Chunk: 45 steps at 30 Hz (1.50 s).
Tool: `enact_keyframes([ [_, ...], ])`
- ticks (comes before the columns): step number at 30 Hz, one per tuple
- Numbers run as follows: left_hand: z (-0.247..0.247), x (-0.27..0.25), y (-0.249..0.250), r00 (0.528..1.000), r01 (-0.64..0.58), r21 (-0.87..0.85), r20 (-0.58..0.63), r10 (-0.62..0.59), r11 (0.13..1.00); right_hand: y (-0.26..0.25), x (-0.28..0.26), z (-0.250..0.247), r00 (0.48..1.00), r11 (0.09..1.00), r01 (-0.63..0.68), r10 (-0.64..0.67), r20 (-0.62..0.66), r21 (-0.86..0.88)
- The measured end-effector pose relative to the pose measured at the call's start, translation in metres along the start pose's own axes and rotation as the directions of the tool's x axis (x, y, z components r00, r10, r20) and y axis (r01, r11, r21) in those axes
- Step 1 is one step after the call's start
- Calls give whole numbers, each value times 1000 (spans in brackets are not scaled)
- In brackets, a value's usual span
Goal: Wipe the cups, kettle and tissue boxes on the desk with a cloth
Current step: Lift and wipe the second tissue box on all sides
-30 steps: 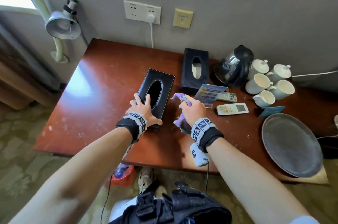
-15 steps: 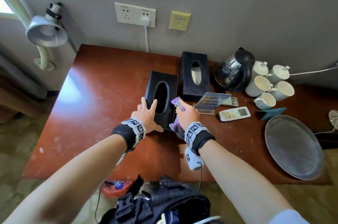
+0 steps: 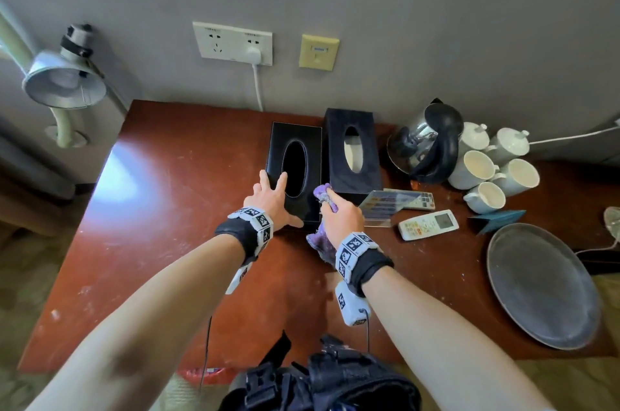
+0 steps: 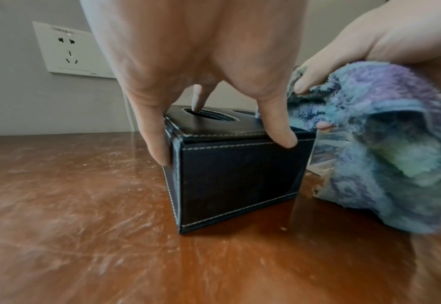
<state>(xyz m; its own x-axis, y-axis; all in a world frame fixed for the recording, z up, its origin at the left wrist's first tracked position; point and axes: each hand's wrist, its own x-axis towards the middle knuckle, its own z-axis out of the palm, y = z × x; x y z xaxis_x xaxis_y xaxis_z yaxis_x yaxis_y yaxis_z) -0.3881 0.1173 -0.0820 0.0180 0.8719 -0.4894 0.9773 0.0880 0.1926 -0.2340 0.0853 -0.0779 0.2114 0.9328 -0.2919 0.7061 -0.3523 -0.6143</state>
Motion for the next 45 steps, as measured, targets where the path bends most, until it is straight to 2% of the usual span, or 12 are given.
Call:
enact_keyframes([
  [12,-21,37,7,1000,19,-59,-9,-19,998,3,17,3,996,995,-69,72,-45,71],
  [22,-28,44,4,999,-35,-118,-8,34,992,0,11,-2,999,996,-35,37,-29,86],
  [26,-22,33,-4,982,-175,-148,-97,161,973,2,4,-6,1000,991,27,-28,3,132],
  [30,-18,15,-6,924,-374,-208,-170,343,904,6,-7,-16,994,977,100,-104,16,188],
  [34,-17,-7,1,879,-477,-292,-170,445,829,12,-20,-30,976,956,161,-191,106,244],
  [37,-16,-26,14,882,-471,-381,-172,440,796,20,-30,-40,965,952,188,-225,137,243],
  [39,-12,-37,25,898,-438,-452,-179,402,777,26,-36,-48,965,947,205,-238,110,248],
  [41,-5,-49,37,909,-412,-556,-204,362,722,32,-44,-59,969,945,206,-233,81,254],
  [45,10,-73,71,919,-395,-605,-265,293,692,54,-64,-87,985,947,164,-173,8,275],
])
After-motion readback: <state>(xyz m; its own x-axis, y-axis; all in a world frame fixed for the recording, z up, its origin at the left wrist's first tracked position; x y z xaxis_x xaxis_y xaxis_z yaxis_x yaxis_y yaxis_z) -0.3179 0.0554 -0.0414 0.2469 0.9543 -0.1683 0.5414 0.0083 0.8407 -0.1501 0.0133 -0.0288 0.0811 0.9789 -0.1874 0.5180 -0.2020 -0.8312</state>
